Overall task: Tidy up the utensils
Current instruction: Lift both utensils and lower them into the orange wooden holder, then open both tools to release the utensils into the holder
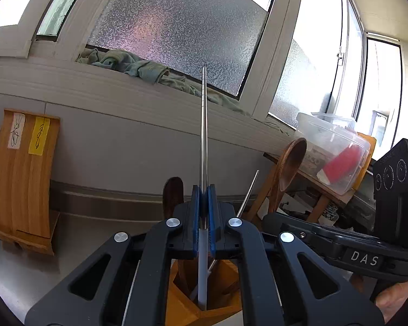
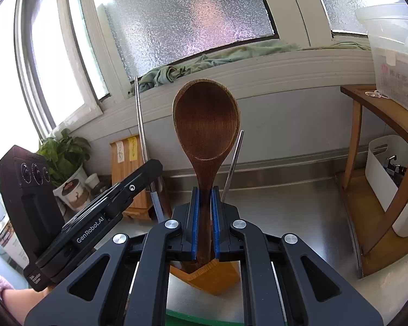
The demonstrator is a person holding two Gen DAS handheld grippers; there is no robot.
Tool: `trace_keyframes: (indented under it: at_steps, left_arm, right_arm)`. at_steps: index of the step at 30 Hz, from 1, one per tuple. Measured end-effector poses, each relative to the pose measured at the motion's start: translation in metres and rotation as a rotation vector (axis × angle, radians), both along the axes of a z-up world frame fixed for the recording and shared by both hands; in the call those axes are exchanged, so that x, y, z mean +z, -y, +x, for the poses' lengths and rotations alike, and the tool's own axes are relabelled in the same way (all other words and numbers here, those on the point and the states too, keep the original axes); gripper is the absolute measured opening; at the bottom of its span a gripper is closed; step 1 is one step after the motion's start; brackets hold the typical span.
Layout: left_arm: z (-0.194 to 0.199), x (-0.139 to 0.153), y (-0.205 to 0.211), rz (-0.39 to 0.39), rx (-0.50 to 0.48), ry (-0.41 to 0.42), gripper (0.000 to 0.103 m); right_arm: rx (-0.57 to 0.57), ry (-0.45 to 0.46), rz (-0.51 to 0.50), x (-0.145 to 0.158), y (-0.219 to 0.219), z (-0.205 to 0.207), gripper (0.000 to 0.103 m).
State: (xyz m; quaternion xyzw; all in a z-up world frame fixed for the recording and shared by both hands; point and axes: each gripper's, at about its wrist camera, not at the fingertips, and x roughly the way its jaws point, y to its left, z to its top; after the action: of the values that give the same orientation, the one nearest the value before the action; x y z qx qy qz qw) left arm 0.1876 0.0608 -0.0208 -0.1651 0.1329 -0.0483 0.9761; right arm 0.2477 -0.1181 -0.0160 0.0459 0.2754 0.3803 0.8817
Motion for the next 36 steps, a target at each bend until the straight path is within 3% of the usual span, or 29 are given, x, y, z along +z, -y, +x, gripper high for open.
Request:
trace_keyframes:
  at_steps: [10, 12, 14, 17, 19, 21, 25, 27, 28, 31, 36]
  left_arm:
    - [-0.005, -0.027, -0.010, -0.031, -0.086, -0.129, 0.006]
    - [-0.005, -0.030, -0.011, -0.038, -0.089, -0.156, 0.018]
    - [-0.008, -0.032, -0.012, -0.043, -0.077, -0.171, 0.042]
    - [-0.015, -0.031, -0.014, -0.052, -0.069, -0.186, 0.047]
    - [-0.023, -0.028, -0.017, -0.065, -0.061, -0.190, 0.049]
    - [-0.034, -0.024, -0.021, -0.085, -0.046, -0.189, 0.055]
    - [-0.064, -0.012, -0.031, -0.122, -0.002, -0.177, 0.070]
    - [-0.078, -0.007, -0.036, -0.135, 0.019, -0.194, 0.080]
    - [-0.085, -0.005, -0.038, -0.143, 0.026, -0.213, 0.088]
    - [-0.103, -0.002, -0.038, -0.166, 0.032, -0.282, 0.095]
    - [-0.124, -0.004, -0.025, -0.170, 0.024, -0.401, 0.095]
  right_arm:
    - [0.036, -0.070, -0.081, -0.031, -0.010, 0.003, 0.009]
    - [0.036, -0.084, -0.086, -0.034, -0.011, 0.004, 0.012]
    - [0.031, -0.103, -0.091, -0.037, -0.010, 0.005, 0.012]
    - [0.022, -0.112, -0.102, -0.038, -0.009, 0.004, 0.013]
    - [0.024, -0.121, -0.113, -0.037, -0.005, 0.001, 0.021]
    - [0.009, -0.113, -0.109, -0.034, 0.004, -0.005, 0.059]
    - [-0.026, -0.104, -0.121, -0.027, 0.030, -0.017, 0.066]
    - [-0.044, -0.128, -0.110, -0.022, 0.046, -0.022, 0.092]
    - [-0.047, -0.149, -0.095, -0.019, 0.053, -0.024, 0.097]
    - [-0.018, -0.230, -0.073, -0.011, 0.068, -0.033, 0.099]
    - [0.043, -0.286, -0.159, 0.001, 0.074, -0.057, 0.099]
